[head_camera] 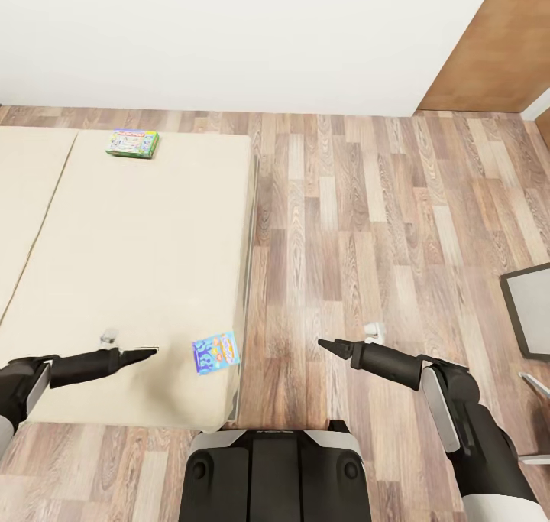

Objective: Put all the toys in the child's room - the three board games (two on the bed and one on the table), the two jigsaw puzzles on the table, and the tennis ball on the table - inside the toy box on the table in the child's room.

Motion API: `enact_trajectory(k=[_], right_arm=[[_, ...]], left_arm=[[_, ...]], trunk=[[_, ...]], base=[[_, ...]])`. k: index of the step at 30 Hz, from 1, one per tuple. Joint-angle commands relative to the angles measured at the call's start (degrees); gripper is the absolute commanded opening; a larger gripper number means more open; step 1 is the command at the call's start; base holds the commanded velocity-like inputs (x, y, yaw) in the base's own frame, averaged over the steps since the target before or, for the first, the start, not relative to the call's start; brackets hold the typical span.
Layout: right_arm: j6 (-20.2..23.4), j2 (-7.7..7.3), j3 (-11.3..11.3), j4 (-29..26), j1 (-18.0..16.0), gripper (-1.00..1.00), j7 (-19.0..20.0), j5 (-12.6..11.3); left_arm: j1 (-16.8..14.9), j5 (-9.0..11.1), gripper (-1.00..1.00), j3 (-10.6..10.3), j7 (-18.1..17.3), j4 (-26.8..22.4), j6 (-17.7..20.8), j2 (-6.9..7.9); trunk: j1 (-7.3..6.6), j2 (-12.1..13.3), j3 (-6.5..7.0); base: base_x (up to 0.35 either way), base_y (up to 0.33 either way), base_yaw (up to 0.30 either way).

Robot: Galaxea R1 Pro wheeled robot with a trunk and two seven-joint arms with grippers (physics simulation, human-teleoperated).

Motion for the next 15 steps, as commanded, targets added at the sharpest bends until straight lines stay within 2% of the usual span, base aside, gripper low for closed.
enact_trajectory(k=[1,5,8,12,15], right_arm=[[0.28,0.01,-0.05,-0.01,-0.02,1.0,0.13,-0.08],[0.24,0.06,-0.04,-0.05,-0.02,1.0,0.13,-0.03],[0.16,0.25,-0.04,-0.08,-0.02,1.0,0.13,0.05],[-0.04,0.52,0.09,-0.18,-0.02,1.0,0.07,0.14],[-0.64,0.6,0.22,-0.18,-0.02,1.0,0.05,0.16]], left_arm=[[0.33,-0.07,1.0,0.11,-1.45,0.0,0.56,0.15],[2.55,-0.06,1.0,0.15,-7.04,0.01,0.33,0.8],[3.23,-0.06,1.0,0.58,-7.93,-0.07,0.4,0.99],[3.6,-0.09,1.0,3.54,-7.93,-0.15,0.48,2.12],[3.66,-0.08,1.0,4.79,-7.93,-0.16,0.49,2.46]], trunk=[[0.04,-0.08,-0.06],[0.04,-0.08,-0.06],[0.04,-0.08,-0.06],[0.04,-0.08,0.07],[0.04,-0.08,0.29]], base=[[0.0,0.0,0.0],[0.0,0.0,0.0],[0.0,0.0,0.0],[0.0,0.0,0.0],[0.0,0.0,0.0]])
